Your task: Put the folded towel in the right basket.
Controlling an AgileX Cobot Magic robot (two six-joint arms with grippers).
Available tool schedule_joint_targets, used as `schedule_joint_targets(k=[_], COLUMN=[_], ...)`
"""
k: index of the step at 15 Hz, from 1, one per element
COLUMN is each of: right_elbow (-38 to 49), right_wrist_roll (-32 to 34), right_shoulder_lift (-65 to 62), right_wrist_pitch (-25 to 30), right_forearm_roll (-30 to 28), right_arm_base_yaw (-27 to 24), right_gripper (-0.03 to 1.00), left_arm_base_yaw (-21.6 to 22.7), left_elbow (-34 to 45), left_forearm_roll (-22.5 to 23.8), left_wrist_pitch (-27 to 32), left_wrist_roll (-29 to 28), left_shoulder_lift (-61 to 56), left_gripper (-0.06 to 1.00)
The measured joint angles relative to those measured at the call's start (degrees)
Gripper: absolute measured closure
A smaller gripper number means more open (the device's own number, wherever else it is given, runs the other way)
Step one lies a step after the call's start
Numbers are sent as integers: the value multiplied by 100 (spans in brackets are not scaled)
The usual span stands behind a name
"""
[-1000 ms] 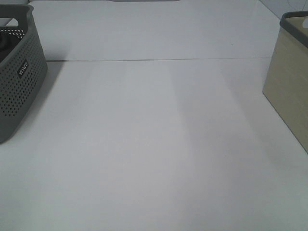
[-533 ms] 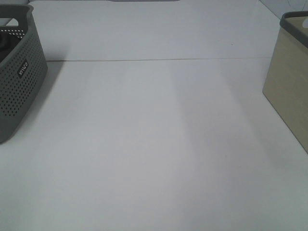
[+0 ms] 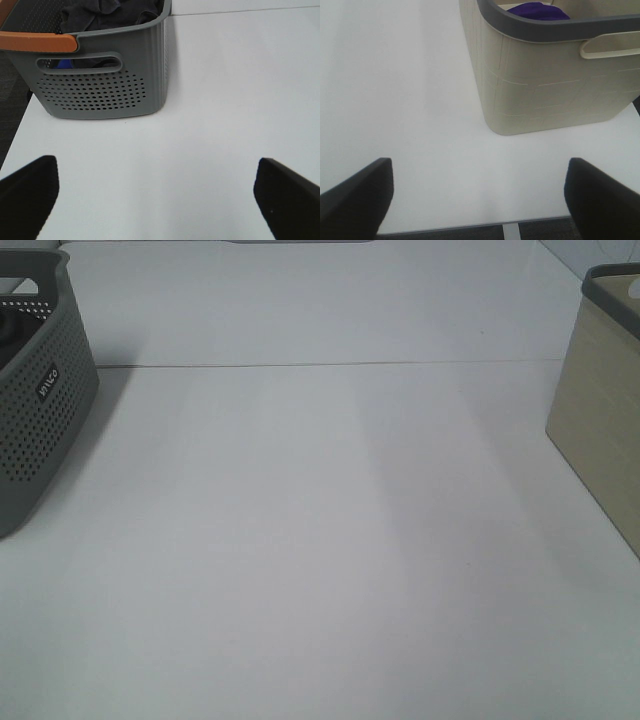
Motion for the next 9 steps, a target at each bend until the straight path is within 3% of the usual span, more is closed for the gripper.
schedule_joint_targets(k=[9], right_elbow=[0], right_wrist_roll=[0], right_shoulder_lift=[0], right_wrist_pitch=[0], right_forearm_roll=[29], right_arm_base_yaw=[0], right_gripper=[7], left_arm_base_yaw=[0], left_elbow=[0], left_forearm_roll=[0], left_wrist_pitch=[0], left_wrist_roll=[0], left_shoulder_lift=[0], left_gripper=[-5])
